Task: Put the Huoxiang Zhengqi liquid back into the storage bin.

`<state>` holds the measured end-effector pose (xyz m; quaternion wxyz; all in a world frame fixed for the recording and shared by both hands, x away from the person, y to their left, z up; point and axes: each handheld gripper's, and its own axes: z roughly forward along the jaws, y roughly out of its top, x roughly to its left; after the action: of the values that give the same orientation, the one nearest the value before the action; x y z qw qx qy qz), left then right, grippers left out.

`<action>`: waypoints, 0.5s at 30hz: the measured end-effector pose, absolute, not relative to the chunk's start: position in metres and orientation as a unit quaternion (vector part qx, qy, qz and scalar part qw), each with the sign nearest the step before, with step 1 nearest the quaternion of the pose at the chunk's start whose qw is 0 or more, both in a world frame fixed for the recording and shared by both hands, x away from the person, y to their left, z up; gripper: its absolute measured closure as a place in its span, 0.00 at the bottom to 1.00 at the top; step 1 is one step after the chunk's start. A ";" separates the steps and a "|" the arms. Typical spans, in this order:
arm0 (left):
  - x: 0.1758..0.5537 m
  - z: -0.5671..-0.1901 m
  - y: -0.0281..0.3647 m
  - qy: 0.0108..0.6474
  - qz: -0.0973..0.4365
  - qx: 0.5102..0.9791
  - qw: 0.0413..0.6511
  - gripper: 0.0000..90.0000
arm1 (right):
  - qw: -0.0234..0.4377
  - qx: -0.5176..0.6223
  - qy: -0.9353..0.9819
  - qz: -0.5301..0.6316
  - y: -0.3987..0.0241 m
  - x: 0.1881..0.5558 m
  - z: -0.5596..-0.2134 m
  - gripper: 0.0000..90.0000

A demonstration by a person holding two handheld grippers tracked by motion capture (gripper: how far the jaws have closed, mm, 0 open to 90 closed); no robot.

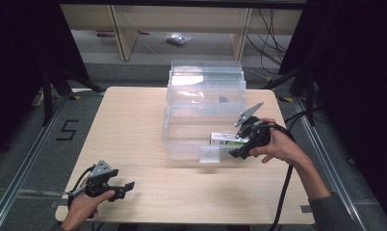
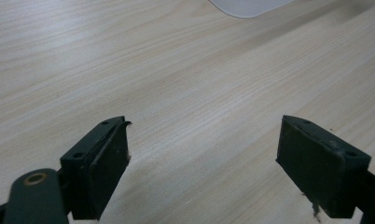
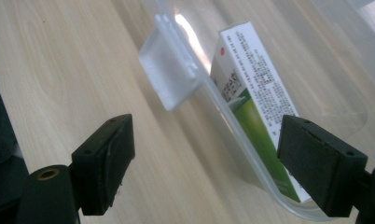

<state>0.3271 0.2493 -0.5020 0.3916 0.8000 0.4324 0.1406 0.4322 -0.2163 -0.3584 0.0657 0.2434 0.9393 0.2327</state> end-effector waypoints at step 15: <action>0.327 -0.502 0.249 0.433 0.140 0.800 0.392 0.18 | 0.053 0.223 0.944 0.238 -0.210 0.413 -0.368 0.21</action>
<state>0.3271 0.2492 -0.5020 0.3918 0.7997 0.4328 0.1403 0.4126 -0.2104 -0.3682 0.0532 0.2231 0.9438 0.2382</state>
